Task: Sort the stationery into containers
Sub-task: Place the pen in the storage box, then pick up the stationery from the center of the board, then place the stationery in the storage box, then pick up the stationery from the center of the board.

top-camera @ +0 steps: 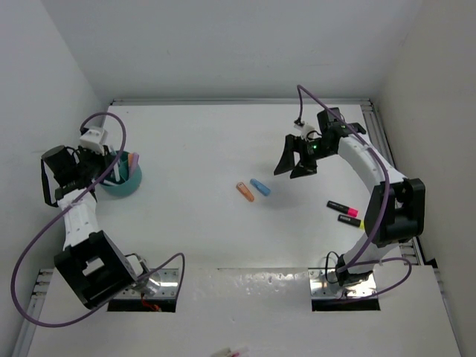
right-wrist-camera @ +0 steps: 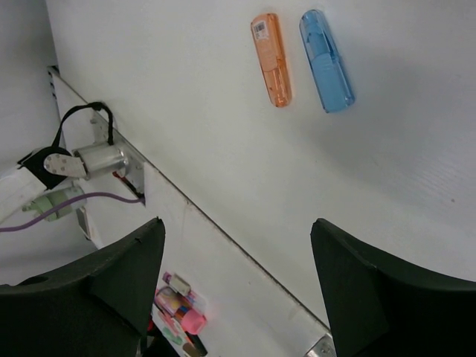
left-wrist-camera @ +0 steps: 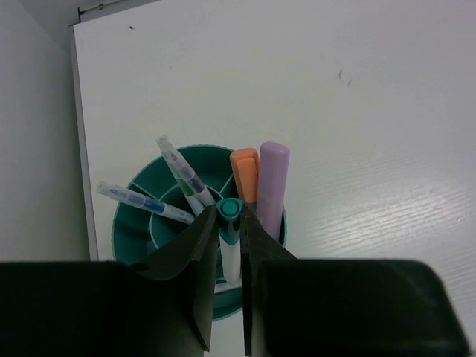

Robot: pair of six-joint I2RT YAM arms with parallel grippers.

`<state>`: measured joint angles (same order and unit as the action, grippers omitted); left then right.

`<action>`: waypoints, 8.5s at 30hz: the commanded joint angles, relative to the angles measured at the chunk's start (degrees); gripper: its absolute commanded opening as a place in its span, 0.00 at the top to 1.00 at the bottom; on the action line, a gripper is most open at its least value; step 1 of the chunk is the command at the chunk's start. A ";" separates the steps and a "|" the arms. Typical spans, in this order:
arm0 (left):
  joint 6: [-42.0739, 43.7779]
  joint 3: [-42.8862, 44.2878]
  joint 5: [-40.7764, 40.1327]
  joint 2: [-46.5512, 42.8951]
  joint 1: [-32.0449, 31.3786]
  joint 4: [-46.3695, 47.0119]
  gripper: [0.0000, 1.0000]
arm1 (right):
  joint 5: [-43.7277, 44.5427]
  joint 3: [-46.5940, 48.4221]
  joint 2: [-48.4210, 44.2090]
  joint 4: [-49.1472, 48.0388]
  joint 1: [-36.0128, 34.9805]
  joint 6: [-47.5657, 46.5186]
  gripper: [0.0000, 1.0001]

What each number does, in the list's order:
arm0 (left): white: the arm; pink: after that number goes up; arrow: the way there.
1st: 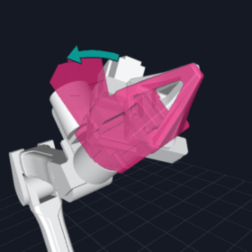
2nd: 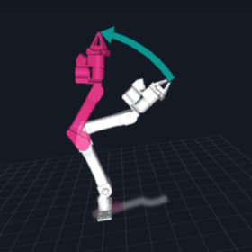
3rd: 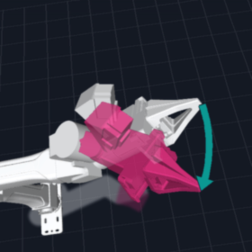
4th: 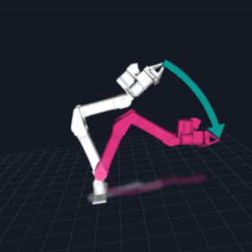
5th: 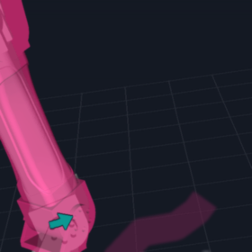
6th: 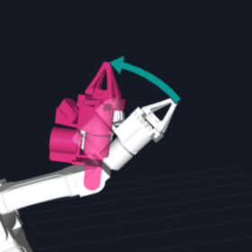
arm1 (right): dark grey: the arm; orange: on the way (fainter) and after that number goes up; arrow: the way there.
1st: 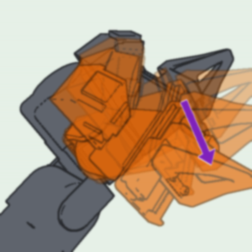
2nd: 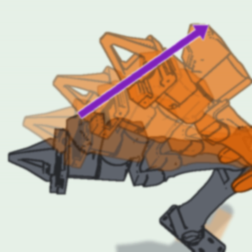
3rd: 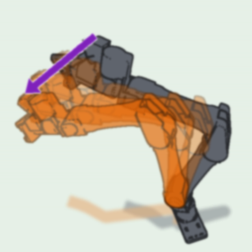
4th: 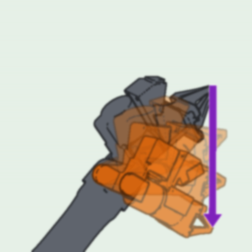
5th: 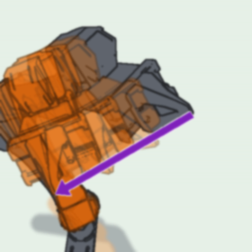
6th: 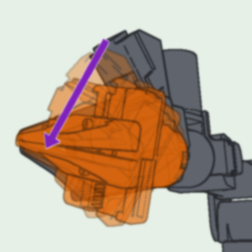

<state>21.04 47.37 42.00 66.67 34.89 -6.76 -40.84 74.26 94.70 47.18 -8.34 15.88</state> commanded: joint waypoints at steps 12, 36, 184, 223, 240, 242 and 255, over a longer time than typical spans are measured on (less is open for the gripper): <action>4.80 0.70 5.11 1.09 4.65 -0.09 0.53 | 12.26 -3.15 -2.06 -1.04 -4.40 -8.84 0.29; 14.56 9.67 5.73 -9.72 -13.18 -16.96 0.41 | 40.66 6.15 15.51 -6.49 -23.83 -11.05 0.28; -4.78 36.14 -13.79 17.96 10.81 -38.78 1.00 | 32.75 4.58 -2.06 -19.14 -23.83 -9.38 0.11; -9.61 33.57 -17.13 22.72 -0.09 -26.02 0.43 | 32.05 -1.84 1.19 -19.50 -20.93 -8.06 0.24; -8.99 32.35 -9.66 7.95 -4.39 -24.97 0.39 | 34.16 4.40 16.92 -15.28 -25.14 -5.33 0.31; -8.82 31.12 -9.39 6.37 -4.92 -24.27 0.39 | 34.42 6.32 19.20 -15.36 -25.67 -4.72 0.31; -3.73 27.68 -7.19 0.74 -9.14 -23.65 0.38 | 37.50 18.64 31.69 -12.99 -28.31 -3.92 0.45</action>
<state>15.00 74.81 33.15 69.65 26.83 -32.45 -4.67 90.50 125.14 33.56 -36.23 11.40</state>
